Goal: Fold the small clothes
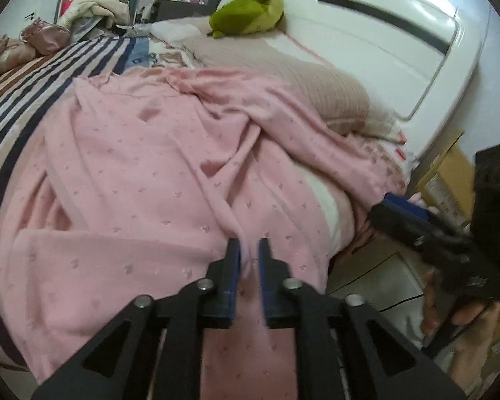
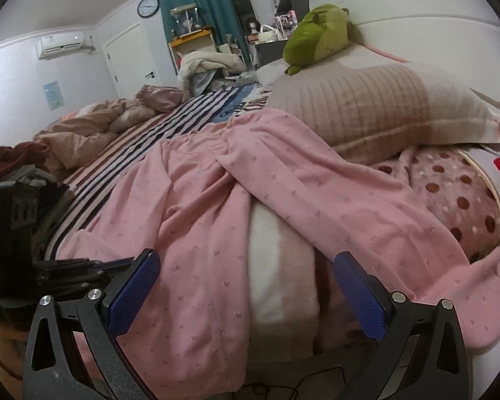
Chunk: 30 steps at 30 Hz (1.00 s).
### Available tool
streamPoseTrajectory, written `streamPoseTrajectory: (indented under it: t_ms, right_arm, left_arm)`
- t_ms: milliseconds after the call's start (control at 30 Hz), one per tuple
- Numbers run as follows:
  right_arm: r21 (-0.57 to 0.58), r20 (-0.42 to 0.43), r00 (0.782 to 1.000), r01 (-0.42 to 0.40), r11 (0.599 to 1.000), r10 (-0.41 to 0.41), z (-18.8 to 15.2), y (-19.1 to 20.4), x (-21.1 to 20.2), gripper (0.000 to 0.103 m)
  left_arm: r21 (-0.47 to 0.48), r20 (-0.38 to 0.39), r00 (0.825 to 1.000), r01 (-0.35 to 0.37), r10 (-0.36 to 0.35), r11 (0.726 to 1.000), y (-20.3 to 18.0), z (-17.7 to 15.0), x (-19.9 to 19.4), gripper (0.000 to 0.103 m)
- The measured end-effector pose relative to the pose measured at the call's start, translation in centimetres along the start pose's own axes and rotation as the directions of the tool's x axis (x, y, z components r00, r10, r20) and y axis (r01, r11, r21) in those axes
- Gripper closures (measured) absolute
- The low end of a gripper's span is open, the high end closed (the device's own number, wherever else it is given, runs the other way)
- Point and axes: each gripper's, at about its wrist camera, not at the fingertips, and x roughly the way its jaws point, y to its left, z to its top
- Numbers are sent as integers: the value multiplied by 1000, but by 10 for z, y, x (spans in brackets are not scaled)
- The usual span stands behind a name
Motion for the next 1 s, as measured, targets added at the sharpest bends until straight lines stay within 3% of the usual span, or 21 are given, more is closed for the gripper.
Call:
streamPoseTrajectory:
  t_ms: [67, 167, 267, 400, 533, 700, 800, 867, 900, 933, 967, 1000]
  right_arm:
    - [-26, -5, 1000, -25, 999, 25, -2, 8, -3, 0]
    - [-53, -10, 997, -77, 996, 76, -6, 24, -5, 0]
    - [-92, -35, 986, -168, 981, 166, -12, 49, -6, 0]
    - [-198, -79, 964, -264, 944, 253, -19, 95, -5, 0]
    - [-303, -132, 937, -349, 887, 323, -19, 142, 8, 0]
    - [-421, -202, 943, -328, 846, 265, -8, 187, 50, 0]
    - [-465, -270, 923, -375, 802, 274, -15, 213, 71, 1]
    - [-521, -272, 938, -333, 786, 217, -24, 233, 85, 1]
    - [-547, -263, 947, -304, 780, 185, -28, 238, 89, 4]
    - [-594, -243, 962, -249, 765, 124, -33, 247, 95, 19]
    - [-615, -236, 968, -217, 758, 86, -36, 251, 99, 28]
    - [-621, -235, 970, -202, 757, 66, -37, 252, 102, 44]
  left_arm:
    - [-12, 51, 999, -10, 11, 1000, 5, -1, -26, 65]
    - [-25, 102, 992, -72, 75, 997, 15, -5, -56, 60]
    - [-64, 148, 972, -175, 183, 982, 35, -15, -88, 54]
    - [-111, 173, 939, -280, 296, 953, 55, -30, -115, 50]
    - [-155, 193, 929, -290, 317, 944, 75, -47, -136, 45]
    - [-199, 222, 923, -272, 314, 941, 87, -60, -151, 43]
    - [-211, 232, 922, -263, 309, 942, 92, -65, -156, 43]
    - [-222, 234, 917, -272, 322, 936, 97, -67, -158, 43]
    - [-229, 234, 916, -275, 327, 934, 100, -69, -160, 43]
    - [-243, 233, 914, -276, 332, 930, 104, -71, -162, 43]
    - [-249, 234, 913, -275, 333, 929, 106, -73, -164, 43]
    - [-253, 237, 913, -272, 333, 928, 108, -74, -166, 42]
